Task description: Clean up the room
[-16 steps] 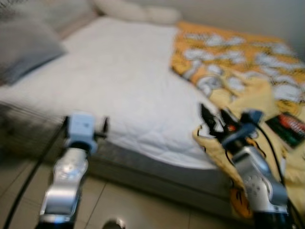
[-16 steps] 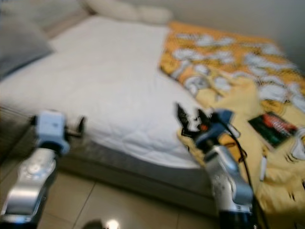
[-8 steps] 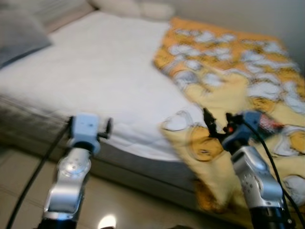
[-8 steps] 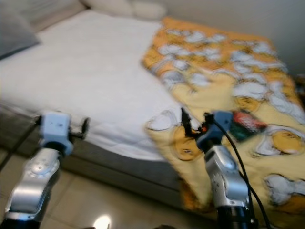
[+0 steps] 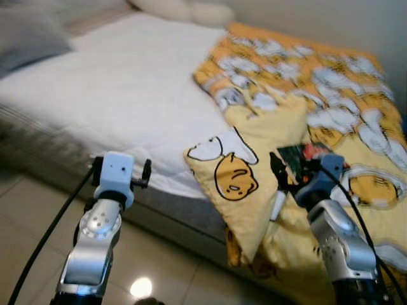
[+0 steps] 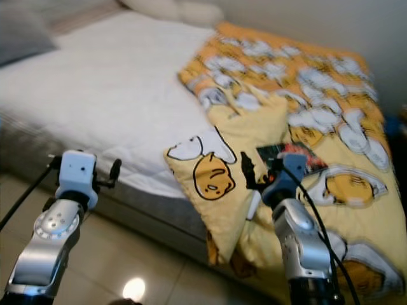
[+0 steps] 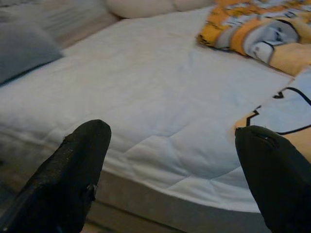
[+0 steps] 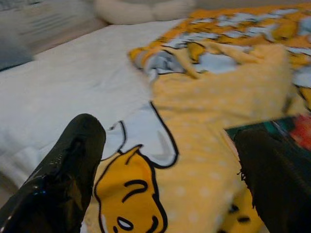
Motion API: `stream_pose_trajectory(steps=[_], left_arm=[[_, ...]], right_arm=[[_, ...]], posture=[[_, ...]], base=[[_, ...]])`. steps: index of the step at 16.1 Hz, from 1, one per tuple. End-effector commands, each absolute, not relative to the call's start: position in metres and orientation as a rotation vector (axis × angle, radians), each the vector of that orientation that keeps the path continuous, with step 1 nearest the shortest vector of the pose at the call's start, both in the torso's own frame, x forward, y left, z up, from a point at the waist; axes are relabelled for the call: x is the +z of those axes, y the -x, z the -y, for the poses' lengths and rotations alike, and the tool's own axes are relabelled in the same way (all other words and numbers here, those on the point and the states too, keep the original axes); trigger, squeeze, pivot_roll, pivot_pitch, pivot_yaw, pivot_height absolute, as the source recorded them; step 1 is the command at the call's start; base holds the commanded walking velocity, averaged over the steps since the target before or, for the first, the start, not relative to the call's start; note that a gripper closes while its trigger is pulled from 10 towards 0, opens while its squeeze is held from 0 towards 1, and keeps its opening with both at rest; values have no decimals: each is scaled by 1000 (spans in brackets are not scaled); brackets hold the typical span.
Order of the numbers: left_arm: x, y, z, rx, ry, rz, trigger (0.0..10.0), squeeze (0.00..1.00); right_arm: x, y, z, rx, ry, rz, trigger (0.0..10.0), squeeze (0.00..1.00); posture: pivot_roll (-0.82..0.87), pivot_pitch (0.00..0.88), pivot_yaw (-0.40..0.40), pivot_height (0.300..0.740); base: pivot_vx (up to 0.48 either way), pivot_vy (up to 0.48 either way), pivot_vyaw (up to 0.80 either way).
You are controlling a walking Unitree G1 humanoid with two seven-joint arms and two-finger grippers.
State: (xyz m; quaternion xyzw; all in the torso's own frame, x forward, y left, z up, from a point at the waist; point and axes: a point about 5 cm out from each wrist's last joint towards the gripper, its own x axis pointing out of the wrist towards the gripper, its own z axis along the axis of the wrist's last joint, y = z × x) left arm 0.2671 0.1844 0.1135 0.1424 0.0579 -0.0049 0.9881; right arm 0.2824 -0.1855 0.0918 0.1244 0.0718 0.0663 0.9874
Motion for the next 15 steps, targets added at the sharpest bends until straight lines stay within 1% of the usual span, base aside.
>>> stream_pose_trajectory(steps=[1,4,8,10,11,12,13,15], left_arm=[[115,-267,-188,-7,-307,-114,10000,1000],[115,-267,-187,-9,-312,-113,10000,1000],[115,-267,-187,-12,-318,-114,10000,1000],[114,-267,-188,-14,-322,-119,10000,1000],[112,-266,-187,-14,-295,-138,10000,1000],[111,-266,-187,-31,-311,-142,10000,1000],[110,-265,-185,-53,-326,-145,10000,1000],[109,-263,-178,-126,-371,-156,10000,1000]], right_arm=[[91,-282,178,175,-265,-163,10000,1000],[89,-280,173,208,-259,-176,10000,1000],[87,-279,174,199,-263,-191,10000,1000],[85,-279,173,182,-287,-201,10000,1000],[84,-278,173,191,-281,-215,10000,1000],[83,-278,172,195,-284,-220,10000,910],[83,-278,171,197,-285,-224,10000,0],[82,-277,170,202,-306,-235,10000,0]], posture=[[-50,0,-47,740],[-48,0,-47,740],[-46,0,-48,740],[-47,0,-47,740],[-47,0,-47,740],[-45,0,-49,740],[-44,0,-49,740],[-43,0,-50,740]], base=[[0,-480,794],[0,-480,794],[0,-480,794],[0,-461,0],[0,0,0],[0,0,0],[0,0,0],[0,0,0]])
